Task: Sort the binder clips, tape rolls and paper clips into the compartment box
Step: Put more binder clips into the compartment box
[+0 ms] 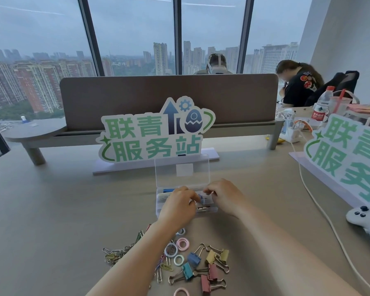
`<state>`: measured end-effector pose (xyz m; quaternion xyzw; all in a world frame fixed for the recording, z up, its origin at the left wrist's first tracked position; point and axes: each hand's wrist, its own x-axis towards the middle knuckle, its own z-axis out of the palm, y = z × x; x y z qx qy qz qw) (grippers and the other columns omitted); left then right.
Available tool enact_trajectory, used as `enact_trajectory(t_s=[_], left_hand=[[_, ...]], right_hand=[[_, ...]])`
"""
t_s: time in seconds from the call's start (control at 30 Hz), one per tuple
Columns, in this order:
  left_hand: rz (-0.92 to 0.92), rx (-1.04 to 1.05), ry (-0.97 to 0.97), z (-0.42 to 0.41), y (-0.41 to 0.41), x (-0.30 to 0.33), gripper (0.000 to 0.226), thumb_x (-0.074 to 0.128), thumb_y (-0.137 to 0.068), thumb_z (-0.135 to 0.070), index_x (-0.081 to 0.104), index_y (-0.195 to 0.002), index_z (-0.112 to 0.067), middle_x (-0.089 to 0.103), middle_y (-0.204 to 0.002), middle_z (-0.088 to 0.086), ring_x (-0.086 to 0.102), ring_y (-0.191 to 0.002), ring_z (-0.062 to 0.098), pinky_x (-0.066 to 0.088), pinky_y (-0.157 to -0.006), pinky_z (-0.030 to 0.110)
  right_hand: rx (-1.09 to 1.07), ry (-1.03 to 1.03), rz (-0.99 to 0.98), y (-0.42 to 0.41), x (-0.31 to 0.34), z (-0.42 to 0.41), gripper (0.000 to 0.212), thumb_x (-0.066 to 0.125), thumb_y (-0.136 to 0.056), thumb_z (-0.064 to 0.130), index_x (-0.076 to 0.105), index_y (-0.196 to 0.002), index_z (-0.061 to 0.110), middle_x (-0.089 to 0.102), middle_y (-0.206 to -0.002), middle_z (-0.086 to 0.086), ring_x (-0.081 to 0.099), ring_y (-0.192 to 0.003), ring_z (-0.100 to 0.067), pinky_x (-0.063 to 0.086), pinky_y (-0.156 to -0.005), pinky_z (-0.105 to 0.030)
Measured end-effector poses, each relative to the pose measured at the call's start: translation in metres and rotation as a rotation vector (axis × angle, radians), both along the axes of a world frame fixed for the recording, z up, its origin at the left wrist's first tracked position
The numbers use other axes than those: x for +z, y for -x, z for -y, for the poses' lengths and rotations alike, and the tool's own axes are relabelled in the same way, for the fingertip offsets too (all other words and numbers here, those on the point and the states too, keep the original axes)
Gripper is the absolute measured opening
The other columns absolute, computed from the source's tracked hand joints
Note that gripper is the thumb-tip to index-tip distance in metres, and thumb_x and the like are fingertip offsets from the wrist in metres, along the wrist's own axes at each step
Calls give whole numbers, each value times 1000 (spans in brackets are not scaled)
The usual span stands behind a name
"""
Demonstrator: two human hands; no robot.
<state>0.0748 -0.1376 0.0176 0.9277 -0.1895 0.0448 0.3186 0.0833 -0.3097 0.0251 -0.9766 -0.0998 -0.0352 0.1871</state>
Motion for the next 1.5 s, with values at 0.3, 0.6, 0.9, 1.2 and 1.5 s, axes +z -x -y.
enact_trajectory(t_s=[0.3,0.6,0.9,1.2,1.5], left_hand=[[5,2,0,-7,7,4,31,46,-89,-9,72,-100,-23,61,-108,-5,55,-98,12,40,-81,21],[-3,-44,30,-17,38,-1,25,53,-88,-12,71,-98,-24,63,-103,-8,55,-88,8,47,-83,24],[-52,-238,-29,-18,79,-3,18,62,-81,-28,70,-97,-27,56,-87,-14,51,-74,0,42,-66,15],[-50,-370,-146,-17,92,-1,30,62,-81,-27,69,-110,-31,57,-97,-7,50,-92,8,43,-81,20],[-30,-326,-160,-18,98,1,26,68,-78,-26,70,-104,-23,55,-95,-10,54,-87,7,39,-71,9]], right_hand=[[-36,-100,72,10,10,0,39,44,-84,-7,72,-105,9,69,-107,-9,58,-105,-26,46,-90,-33],[-7,-148,-45,53,12,-4,28,53,-87,10,74,-97,24,72,-103,6,63,-93,-13,50,-86,-31],[6,-105,-236,92,6,5,9,64,-76,36,68,-83,31,66,-80,13,61,-78,-8,49,-73,-27],[31,-99,-360,113,4,8,26,76,-65,40,63,-85,31,60,-76,12,57,-74,-8,45,-68,-25],[-6,-37,-298,121,6,8,12,70,-70,30,62,-79,30,59,-72,12,57,-74,-9,40,-60,-21]])
